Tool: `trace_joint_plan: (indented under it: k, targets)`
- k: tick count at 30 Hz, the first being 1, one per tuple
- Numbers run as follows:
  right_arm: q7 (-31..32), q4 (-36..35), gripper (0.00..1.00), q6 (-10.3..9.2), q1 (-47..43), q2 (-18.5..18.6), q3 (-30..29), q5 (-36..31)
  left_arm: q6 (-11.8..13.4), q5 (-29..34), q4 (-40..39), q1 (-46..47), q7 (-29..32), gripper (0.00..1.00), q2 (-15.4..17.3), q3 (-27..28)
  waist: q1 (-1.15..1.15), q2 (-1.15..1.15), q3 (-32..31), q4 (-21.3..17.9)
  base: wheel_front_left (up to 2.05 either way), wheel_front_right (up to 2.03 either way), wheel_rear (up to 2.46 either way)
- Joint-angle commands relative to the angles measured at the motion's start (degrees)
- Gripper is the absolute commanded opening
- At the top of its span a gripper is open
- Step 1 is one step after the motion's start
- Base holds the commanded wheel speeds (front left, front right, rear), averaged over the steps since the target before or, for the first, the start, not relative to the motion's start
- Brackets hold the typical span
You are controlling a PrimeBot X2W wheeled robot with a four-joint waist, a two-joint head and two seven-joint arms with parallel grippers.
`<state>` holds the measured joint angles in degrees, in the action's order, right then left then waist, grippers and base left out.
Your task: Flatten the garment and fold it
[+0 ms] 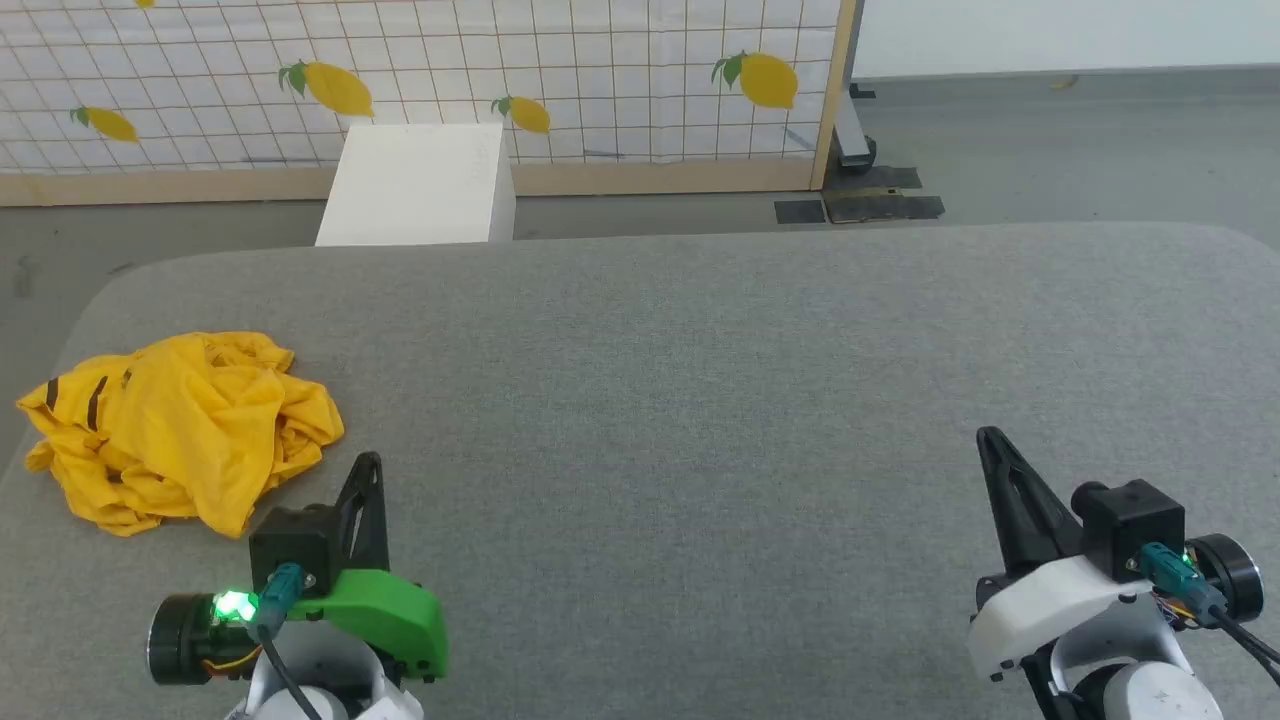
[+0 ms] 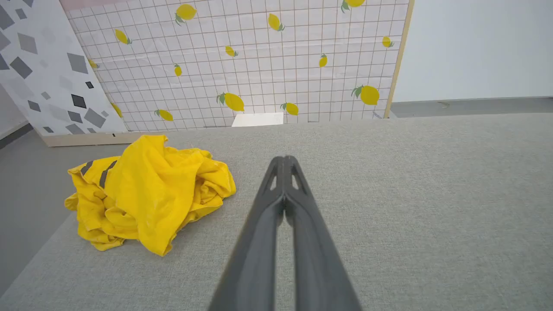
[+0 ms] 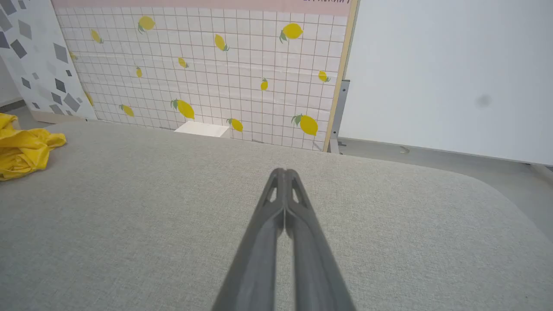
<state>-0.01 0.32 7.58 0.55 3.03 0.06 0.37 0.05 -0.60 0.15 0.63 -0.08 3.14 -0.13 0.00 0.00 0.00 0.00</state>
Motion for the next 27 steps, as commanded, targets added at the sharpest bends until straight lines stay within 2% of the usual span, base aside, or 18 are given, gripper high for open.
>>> trace_joint_plan:
  k: [1, 11, 12, 27]
  targets:
    - [0.0, -0.3, 0.00, -0.09, -0.6, -0.2, -0.1, -0.4, 0.0, 0.6, -0.1, -0.6, 0.1, 0.00, -0.3, 0.1, 0.00, 0.00, 0.0, 0.0, 0.00, 0.00, 0.00]
    - [0.0, -0.3, 0.00, -0.09, -0.6, -0.2, -0.1, -0.4, 0.0, 0.6, -0.1, -0.6, 0.1, 0.00, -0.3, 0.1, 0.00, 0.00, 0.0, 0.0, 0.00, 0.00, 0.00]
    - [0.0, 0.0, 1.00, 0.00, 0.0, 0.0, 0.0, 0.0, 0.0, 0.0, 0.0, 0.0, 0.0, 1.00, 0.0, 0.0, 0.00, 0.00, 0.0, 0.0, 0.00, 0.00, 0.00]
    - [-1.5, 1.4, 1.00, -0.01, -0.6, 0.0, -0.6, 1.6, 0.5, -1.0, 1.3, 0.1, -1.4, 1.00, 0.0, -0.9, 0.00, 0.00, 0.0, 0.3, 0.00, 0.00, 0.00]
